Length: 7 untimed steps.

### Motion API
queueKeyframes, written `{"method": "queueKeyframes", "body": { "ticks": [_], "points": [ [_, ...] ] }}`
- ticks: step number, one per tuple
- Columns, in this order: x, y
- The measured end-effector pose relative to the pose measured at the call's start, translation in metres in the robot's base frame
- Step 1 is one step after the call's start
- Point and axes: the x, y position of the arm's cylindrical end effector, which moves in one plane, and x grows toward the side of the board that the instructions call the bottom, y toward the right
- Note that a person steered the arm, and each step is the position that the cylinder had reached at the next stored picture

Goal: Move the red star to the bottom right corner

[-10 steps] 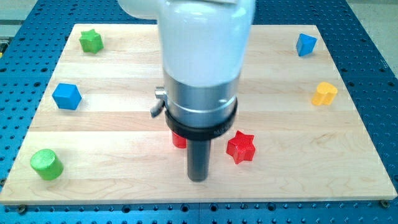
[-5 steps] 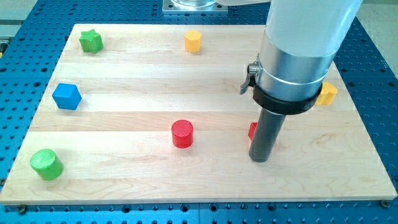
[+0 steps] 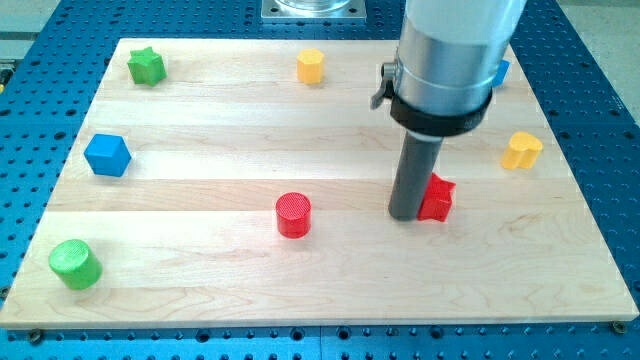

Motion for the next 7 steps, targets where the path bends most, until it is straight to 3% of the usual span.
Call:
{"method": "queueKeyframes", "body": {
  "ticks": [2,4,5,7],
  "points": [
    [-0.046,0.000],
    [0.002,0.023],
    [0.015,0.062],
    [0.015,0.077]
  ]
}}
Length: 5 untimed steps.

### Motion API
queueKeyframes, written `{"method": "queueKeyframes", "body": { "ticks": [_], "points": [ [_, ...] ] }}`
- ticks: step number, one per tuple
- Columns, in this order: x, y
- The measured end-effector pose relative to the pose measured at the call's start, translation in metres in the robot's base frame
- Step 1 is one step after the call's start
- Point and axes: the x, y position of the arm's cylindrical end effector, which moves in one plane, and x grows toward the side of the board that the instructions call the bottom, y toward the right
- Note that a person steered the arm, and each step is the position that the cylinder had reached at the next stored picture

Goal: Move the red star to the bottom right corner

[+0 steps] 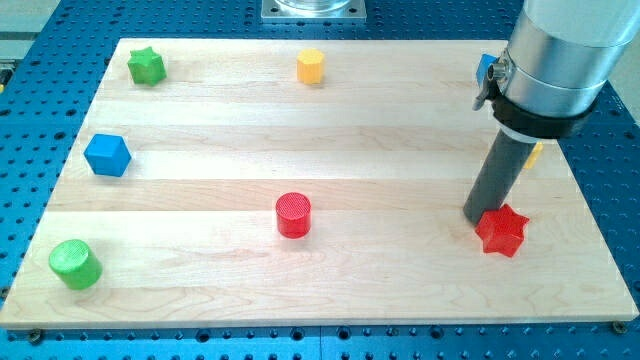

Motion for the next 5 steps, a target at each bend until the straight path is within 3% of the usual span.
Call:
{"method": "queueKeyframes", "body": {
  "ticks": [1,5],
  "points": [
    [-0.004,-0.026],
    [0.016,0.034]
  ]
}}
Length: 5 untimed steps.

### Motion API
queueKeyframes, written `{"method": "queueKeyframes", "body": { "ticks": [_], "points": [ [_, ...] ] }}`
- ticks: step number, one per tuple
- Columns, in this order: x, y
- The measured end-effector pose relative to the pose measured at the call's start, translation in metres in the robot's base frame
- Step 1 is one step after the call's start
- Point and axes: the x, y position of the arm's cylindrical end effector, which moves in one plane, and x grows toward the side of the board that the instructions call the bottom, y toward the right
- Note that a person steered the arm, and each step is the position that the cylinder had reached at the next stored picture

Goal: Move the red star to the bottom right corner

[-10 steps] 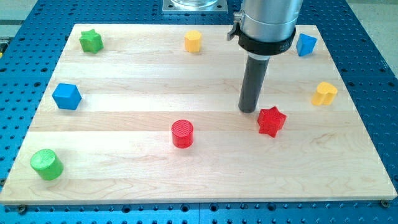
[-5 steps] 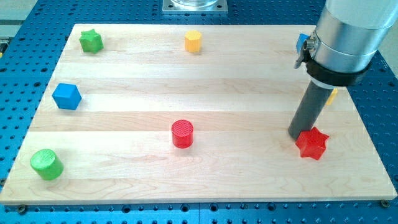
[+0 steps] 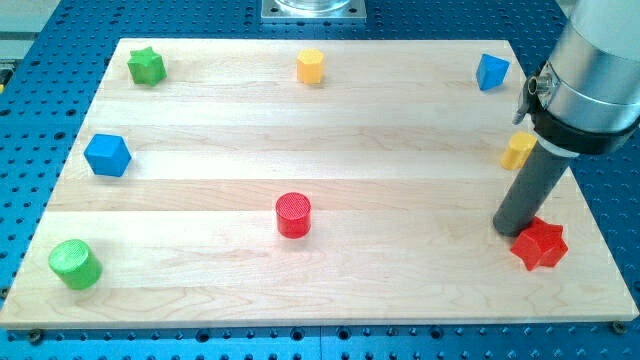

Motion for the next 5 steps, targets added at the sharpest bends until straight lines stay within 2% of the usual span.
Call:
{"method": "queueKeyframes", "body": {
  "ticks": [5],
  "points": [
    [0.012,0.022]
  ]
}}
